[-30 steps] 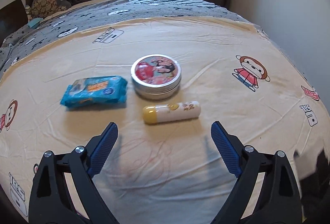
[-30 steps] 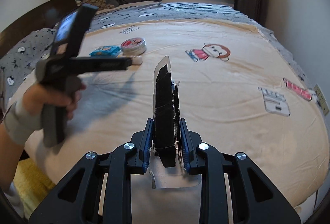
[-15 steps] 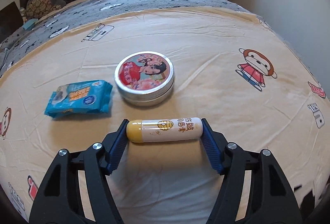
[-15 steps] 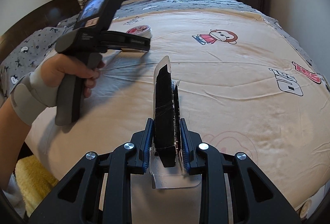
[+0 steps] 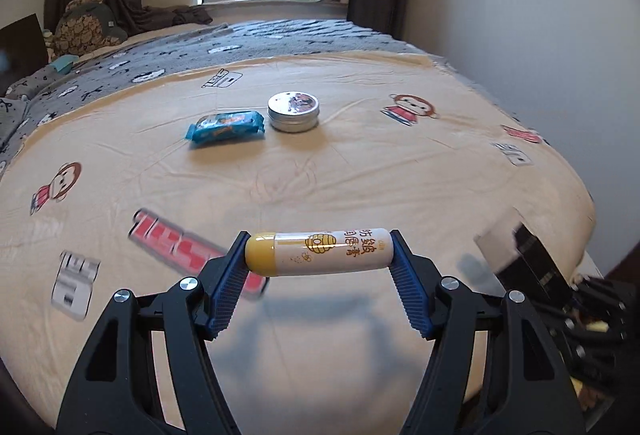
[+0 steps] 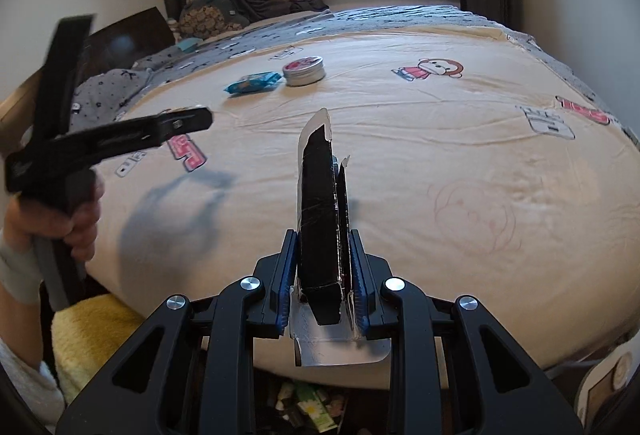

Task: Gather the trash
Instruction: 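Lower the black case and lip balm into the bin and open both tools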

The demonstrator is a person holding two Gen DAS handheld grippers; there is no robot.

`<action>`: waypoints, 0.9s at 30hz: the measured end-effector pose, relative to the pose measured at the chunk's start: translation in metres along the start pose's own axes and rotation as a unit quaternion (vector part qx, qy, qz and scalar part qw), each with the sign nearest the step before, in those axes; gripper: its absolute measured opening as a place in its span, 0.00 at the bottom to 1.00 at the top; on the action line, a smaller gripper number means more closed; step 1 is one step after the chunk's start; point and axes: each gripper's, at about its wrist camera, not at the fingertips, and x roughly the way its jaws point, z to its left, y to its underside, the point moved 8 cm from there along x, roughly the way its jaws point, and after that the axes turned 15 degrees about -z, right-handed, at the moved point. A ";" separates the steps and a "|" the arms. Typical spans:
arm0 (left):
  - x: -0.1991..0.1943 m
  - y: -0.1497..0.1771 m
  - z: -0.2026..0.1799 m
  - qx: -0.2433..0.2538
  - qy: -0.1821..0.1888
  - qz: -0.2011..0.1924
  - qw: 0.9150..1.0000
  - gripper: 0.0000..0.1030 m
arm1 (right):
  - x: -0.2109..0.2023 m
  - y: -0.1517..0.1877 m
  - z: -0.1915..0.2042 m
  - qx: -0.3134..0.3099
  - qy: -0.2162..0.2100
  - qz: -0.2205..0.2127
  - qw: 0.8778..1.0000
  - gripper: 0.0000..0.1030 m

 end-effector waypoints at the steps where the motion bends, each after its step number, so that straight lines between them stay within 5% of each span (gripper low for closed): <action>1: -0.012 0.007 -0.002 0.000 0.004 -0.003 1.000 0.63 | -0.004 0.003 0.004 -0.002 -0.001 -0.001 1.000 0.25; 4: -0.040 0.036 -0.010 -0.019 0.027 0.004 0.999 0.63 | -0.020 0.015 0.017 -0.022 0.003 -0.003 1.000 0.25; 15: -0.100 0.134 -0.017 0.010 -0.003 0.041 0.999 0.63 | -0.051 0.066 0.038 -0.046 0.002 0.029 0.998 0.25; 27: -0.093 0.233 -0.042 0.038 0.024 0.163 0.986 0.63 | -0.040 0.147 0.045 -0.033 -0.004 0.137 0.990 0.25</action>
